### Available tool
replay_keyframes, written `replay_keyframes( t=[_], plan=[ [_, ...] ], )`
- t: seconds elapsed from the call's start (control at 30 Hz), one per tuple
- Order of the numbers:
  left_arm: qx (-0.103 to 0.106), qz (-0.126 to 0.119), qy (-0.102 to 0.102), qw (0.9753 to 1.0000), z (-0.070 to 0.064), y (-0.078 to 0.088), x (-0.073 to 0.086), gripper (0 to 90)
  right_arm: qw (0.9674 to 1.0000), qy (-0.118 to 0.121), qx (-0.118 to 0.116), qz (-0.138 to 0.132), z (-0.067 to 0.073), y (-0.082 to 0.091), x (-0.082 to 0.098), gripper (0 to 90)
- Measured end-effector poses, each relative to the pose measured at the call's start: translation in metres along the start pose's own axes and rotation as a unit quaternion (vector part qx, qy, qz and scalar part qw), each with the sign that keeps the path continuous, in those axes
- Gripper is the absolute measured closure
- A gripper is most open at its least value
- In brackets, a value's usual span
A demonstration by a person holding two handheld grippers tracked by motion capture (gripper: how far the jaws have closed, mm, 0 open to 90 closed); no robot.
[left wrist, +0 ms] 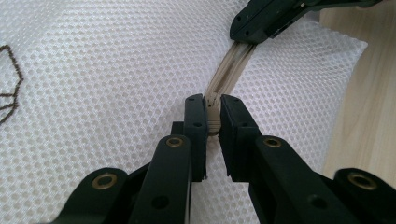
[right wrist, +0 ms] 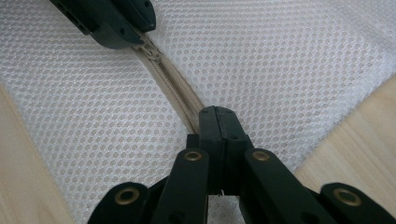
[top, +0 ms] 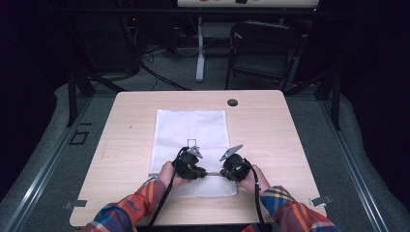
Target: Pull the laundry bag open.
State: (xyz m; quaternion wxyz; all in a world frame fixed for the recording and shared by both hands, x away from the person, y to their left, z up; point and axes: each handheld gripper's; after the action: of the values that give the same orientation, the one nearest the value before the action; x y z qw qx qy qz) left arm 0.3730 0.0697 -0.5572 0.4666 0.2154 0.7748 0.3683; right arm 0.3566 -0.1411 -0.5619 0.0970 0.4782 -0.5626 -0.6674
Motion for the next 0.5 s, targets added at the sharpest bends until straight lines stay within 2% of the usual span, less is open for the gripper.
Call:
replay_keyframes(
  t=[0.5],
  plan=[
    [-0.003,0.002,0.013,0.9999,0.005,0.014,0.011,81.4,1.0000,0.003,0.000,0.003,-0.001,0.000,0.000,90.0]
  ],
)
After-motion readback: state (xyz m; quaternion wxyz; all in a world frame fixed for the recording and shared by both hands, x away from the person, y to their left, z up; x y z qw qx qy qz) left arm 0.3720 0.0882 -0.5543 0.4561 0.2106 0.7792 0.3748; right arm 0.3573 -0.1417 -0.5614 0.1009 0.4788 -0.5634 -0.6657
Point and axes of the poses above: each handheld gripper's, and its own axes: y roughly backward along the jaws, x roughly out of its underside, z roughly to its left, and after that the axes turned 7 degrees about x, right-handed
